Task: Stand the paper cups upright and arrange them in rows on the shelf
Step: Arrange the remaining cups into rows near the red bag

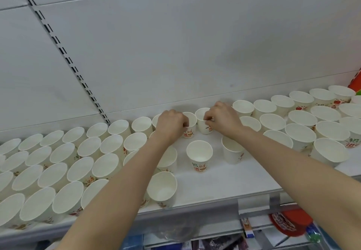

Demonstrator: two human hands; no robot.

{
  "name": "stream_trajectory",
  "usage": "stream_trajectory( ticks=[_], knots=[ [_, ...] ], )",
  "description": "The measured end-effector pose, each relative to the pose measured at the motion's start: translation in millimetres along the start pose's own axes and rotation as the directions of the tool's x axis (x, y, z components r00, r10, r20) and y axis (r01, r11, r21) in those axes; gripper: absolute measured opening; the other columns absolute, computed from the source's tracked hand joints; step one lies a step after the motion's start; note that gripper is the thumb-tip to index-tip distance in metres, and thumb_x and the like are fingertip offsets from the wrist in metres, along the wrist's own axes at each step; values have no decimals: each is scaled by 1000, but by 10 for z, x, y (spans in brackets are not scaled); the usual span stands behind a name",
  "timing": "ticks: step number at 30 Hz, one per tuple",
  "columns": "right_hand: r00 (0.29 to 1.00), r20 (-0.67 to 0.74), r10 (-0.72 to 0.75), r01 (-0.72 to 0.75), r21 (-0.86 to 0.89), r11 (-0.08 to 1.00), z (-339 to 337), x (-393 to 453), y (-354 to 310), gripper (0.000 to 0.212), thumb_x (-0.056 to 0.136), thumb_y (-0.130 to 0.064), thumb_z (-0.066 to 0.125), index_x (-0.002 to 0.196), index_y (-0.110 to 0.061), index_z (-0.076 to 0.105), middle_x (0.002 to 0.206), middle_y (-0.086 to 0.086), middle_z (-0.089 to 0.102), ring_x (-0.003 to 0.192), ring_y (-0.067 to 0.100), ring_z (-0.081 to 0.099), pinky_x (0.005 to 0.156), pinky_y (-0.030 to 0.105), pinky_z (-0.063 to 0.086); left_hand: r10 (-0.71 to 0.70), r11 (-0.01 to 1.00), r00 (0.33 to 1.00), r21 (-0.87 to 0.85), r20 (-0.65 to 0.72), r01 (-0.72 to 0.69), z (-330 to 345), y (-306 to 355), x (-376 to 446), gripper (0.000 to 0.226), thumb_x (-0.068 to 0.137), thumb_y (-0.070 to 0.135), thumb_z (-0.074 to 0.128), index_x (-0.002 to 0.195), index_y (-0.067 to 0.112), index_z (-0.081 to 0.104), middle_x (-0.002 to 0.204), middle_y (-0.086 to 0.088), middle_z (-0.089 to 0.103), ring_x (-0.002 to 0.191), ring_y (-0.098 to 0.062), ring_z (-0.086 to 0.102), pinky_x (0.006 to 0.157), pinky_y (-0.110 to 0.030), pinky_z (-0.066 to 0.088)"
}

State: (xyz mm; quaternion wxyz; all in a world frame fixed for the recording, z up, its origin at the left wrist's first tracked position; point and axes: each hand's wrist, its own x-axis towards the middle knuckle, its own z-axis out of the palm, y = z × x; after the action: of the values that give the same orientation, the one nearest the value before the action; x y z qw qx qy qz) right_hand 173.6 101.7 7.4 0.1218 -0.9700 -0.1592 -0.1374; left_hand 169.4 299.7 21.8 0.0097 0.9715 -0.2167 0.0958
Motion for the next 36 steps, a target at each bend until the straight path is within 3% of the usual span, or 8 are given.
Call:
stream_trajectory(
  ticks=[9, 15, 18, 21, 24, 28, 31, 36],
  knots=[
    [999, -34, 37, -38, -23, 999, 80, 5, -51, 11, 84, -25, 64, 89, -23, 73, 87, 3, 71, 94, 24, 53, 82, 32, 31, -11, 999, 1000, 37, -4, 12, 35, -32, 26, 13, 87, 22, 60, 92, 25, 71, 95, 2, 69, 96, -23, 54, 73, -27, 28],
    [995, -57, 87, -90, -50, 995, 78, 10, -36, 12, 83, -25, 63, 88, -25, 73, 86, 5, 69, 92, 24, 53, 78, 31, 30, -12, 999, 1000, 38, 0, 12, 5, 7, 31, 15, 88, 23, 58, 94, 25, 71, 97, 0, 69, 98, -23, 54, 73, -27, 29],
    [995, -34, 96, -97, -39, 995, 94, 6, -51, 14, 83, -28, 65, 92, -24, 74, 89, 3, 70, 94, 24, 55, 83, 33, 34, -31, 999, 999, 17, 21, 31, -14, 10, 48, 16, 88, 26, 59, 100, 26, 70, 103, 1, 68, 102, -22, 54, 75, -28, 31],
    [989, -86, 120, -108, 126, 986, -12, -71, -59, 22, 83, -35, 68, 101, -23, 72, 97, -2, 71, 98, 23, 57, 88, 36, 41, -80, 989, 997, -125, 7, 80, -74, 19, -35, 27, 87, 36, 64, 112, 27, 67, 111, 3, 64, 107, -20, 55, 84, -31, 40],
    [955, -215, 206, -124, 343, 931, -209, -363, 15, 14, 84, -30, 70, 94, -22, 73, 94, -7, 72, 92, 20, 56, 80, 35, 43, -135, 928, 988, -359, -75, 100, -199, 113, -319, 19, 85, 41, 66, 100, 31, 71, 98, 11, 65, 94, -10, 57, 75, -30, 45],
    [942, -274, 193, -68, 407, 911, -353, -1003, 125, 8, 79, -24, 76, 87, -22, 75, 87, -12, 70, 89, 17, 57, 78, 33, 45, 35, 848, 999, -528, -19, -39, -273, 307, -819, 24, 73, 52, 74, 87, 33, 71, 86, 19, 65, 85, -1, 53, 74, -21, 44],
    [964, -240, 117, -28, 347, 937, -345, -1292, 194, 18, 72, -20, 82, 89, -21, 76, 87, -12, 68, 90, 14, 54, 79, 28, 43, 167, 904, 986, -398, -8, -157, -181, 365, -952, 28, 71, 53, 76, 89, 32, 71, 85, 14, 66, 86, -6, 50, 74, -23, 40],
    [984, -176, -37, 70, 187, 980, -244, -1340, 315, 25, 64, -11, 86, 84, -22, 74, 83, -11, 70, 83, 20, 54, 73, 40, 47, 81, 961, 994, -258, -76, -98, -136, 279, -928, 7, 80, 36, 72, 82, 29, 72, 83, 10, 68, 87, -16, 53, 76, -32, 40]
  ],
)
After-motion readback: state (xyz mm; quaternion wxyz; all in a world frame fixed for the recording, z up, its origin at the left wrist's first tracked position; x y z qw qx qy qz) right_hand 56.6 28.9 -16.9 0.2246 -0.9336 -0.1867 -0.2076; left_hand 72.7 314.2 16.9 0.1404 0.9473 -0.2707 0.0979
